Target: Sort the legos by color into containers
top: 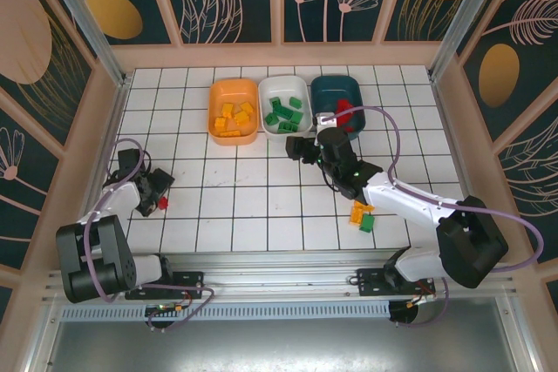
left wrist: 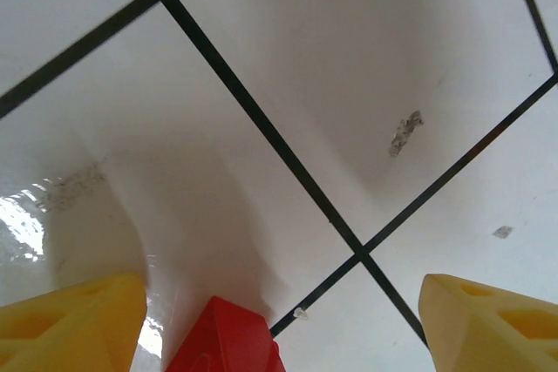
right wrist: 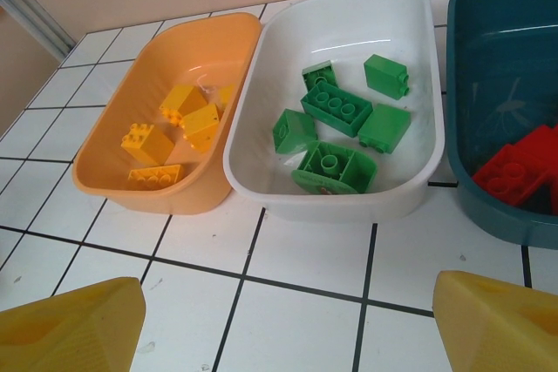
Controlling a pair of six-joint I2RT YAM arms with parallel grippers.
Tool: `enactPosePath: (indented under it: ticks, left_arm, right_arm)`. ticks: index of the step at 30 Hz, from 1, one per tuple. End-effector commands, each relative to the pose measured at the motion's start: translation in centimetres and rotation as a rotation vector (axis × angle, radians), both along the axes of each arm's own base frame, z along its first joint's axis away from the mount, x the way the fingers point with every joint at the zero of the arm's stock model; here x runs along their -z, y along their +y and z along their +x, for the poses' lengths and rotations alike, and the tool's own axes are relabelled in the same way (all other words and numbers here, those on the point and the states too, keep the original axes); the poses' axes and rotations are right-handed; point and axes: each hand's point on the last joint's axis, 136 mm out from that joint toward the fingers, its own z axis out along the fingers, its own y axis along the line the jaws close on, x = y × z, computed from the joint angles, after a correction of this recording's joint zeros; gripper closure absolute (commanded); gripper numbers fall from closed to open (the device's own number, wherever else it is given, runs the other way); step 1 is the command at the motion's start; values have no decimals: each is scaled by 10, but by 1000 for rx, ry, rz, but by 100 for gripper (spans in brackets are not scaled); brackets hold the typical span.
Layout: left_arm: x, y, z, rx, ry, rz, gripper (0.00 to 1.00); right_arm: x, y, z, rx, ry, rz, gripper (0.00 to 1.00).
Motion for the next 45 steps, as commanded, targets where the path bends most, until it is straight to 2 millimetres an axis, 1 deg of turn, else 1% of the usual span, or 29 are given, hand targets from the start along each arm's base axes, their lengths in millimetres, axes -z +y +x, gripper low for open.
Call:
enactPosePath:
  ticks: [1, 4, 9, 12, 15, 21, 24, 27, 32, 33, 35, 37, 41, 45]
  left_arm:
    - [6, -4, 4, 44, -22, -2, 21]
    - [10, -5, 5, 58, -18, 2, 28]
    - [10, -18, 9, 104, -28, 9, 37]
    - [12, -24, 11, 120, -25, 9, 46]
    - [14, -31, 12, 134, -25, -11, 51]
    - [15, -38, 10, 152, -27, -20, 65]
    - [12, -38, 11, 158, -36, -16, 74]
    - [9, -41, 12, 167, -44, -23, 80]
    - [6, -44, 13, 177, -56, -31, 84]
    - [6, -45, 13, 179, -59, -37, 83]
    - [5, -47, 15, 188, -64, -42, 77]
    - [5, -50, 17, 192, -73, -56, 75]
    - [-2, -58, 23, 207, -103, -79, 85]
    - [-9, -65, 26, 219, -128, -108, 88]
  right_arm:
    - [-17, 2, 1, -5, -49, 26, 14]
    - [-16, 4, 1, -11, -44, 28, 14]
    - [-16, 7, 1, -20, -38, 31, 14]
    - [-15, 8, 1, -23, -36, 30, 14]
    - [-14, 9, 1, -26, -32, 28, 14]
    - [-14, 8, 1, -24, -33, 24, 14]
    - [-13, 8, 1, -22, -34, 21, 14]
    - [-14, 7, 2, -20, -35, 20, 14]
    - [-15, 6, 2, -17, -37, 20, 15]
    - [-14, 6, 1, -19, -36, 19, 14]
    - [-14, 6, 2, -18, -38, 18, 15]
    - [-15, 6, 2, -16, -38, 18, 14]
    - [-15, 6, 1, -18, -37, 20, 15]
    - [-16, 5, 1, -17, -37, 20, 14]
